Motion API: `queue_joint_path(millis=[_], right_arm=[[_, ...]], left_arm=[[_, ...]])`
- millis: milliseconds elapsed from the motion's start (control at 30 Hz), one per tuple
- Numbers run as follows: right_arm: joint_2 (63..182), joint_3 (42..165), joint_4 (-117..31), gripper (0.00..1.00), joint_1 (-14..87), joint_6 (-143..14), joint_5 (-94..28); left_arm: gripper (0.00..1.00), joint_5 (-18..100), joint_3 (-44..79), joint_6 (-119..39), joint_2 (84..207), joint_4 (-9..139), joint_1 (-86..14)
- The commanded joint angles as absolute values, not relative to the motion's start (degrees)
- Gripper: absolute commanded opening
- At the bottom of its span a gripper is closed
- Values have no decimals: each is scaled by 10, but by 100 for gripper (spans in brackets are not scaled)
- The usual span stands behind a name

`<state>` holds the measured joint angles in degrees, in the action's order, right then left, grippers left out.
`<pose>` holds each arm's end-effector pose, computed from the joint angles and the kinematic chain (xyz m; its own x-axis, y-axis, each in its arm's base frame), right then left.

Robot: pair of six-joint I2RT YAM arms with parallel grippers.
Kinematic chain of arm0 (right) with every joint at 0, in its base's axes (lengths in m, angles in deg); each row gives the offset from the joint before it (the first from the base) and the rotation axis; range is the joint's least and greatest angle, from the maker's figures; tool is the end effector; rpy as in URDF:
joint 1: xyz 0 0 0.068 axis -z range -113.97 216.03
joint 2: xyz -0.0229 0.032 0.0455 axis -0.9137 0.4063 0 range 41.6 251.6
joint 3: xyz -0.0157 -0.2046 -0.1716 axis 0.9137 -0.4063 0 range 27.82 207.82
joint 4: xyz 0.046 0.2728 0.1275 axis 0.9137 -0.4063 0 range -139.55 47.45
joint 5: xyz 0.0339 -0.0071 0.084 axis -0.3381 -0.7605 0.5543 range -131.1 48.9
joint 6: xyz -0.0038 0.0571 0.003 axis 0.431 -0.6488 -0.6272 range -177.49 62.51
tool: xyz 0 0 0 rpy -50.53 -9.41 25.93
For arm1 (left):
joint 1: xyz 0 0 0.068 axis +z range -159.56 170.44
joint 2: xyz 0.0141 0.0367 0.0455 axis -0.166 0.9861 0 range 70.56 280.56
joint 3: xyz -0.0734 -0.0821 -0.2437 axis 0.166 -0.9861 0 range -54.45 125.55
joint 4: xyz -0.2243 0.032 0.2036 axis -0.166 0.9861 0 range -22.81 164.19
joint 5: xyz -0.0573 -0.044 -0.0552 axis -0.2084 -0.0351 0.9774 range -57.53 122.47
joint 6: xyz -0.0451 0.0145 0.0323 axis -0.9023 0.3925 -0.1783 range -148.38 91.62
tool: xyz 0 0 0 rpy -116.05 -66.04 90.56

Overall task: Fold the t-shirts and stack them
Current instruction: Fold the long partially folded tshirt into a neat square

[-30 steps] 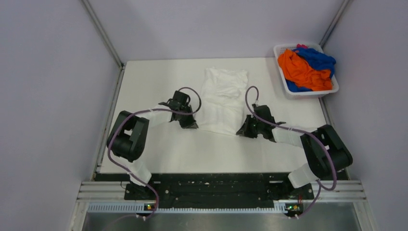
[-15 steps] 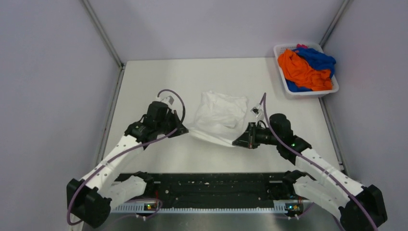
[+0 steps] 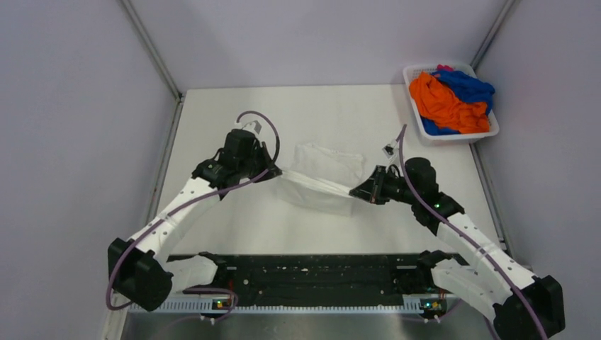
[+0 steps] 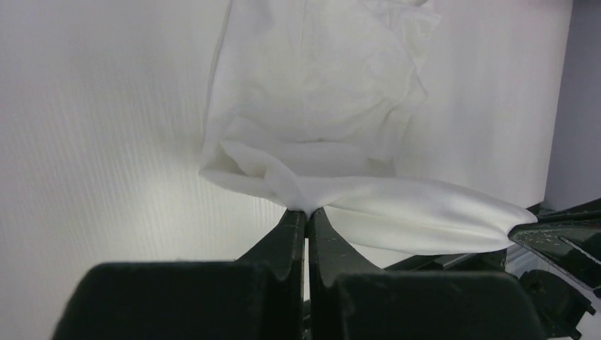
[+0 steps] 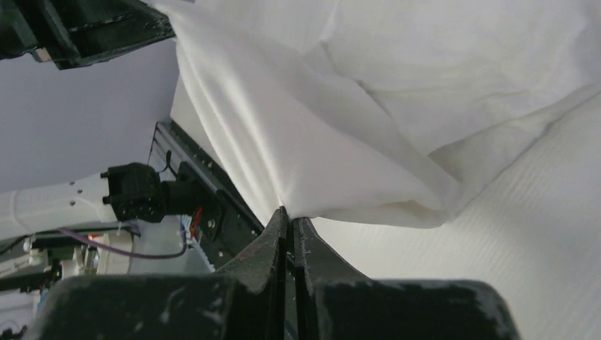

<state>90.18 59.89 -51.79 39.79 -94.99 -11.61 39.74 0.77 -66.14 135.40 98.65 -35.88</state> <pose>0.2091 0.1254 0.2349 -0.7855 0.2037 -0.5844 -0.3837 0.5807 0.7180 0.2602 -0.1345 0.2829 -0.7873 -0.2881 -0.5451 0.0548 0.8479 -0.5273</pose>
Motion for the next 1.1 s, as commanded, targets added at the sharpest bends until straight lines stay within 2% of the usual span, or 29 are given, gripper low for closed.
queue_joint_path(millis=[0,433,767,1067], right_arm=[[923,625,-483,0,452,-946,-150],[1066,680,-346,0,515,-960,-235],[1217,727,-273,0,568,-970,-182],[1341,777,-242,0,591,-973,-167]], left_arm=[[0,344,79,-646,1421,919,-356],[0,303,294,-606,1670,920,-348],[0,317,429,-599,1816,934,-329],[0,321,480,-596,1905,937,-322]])
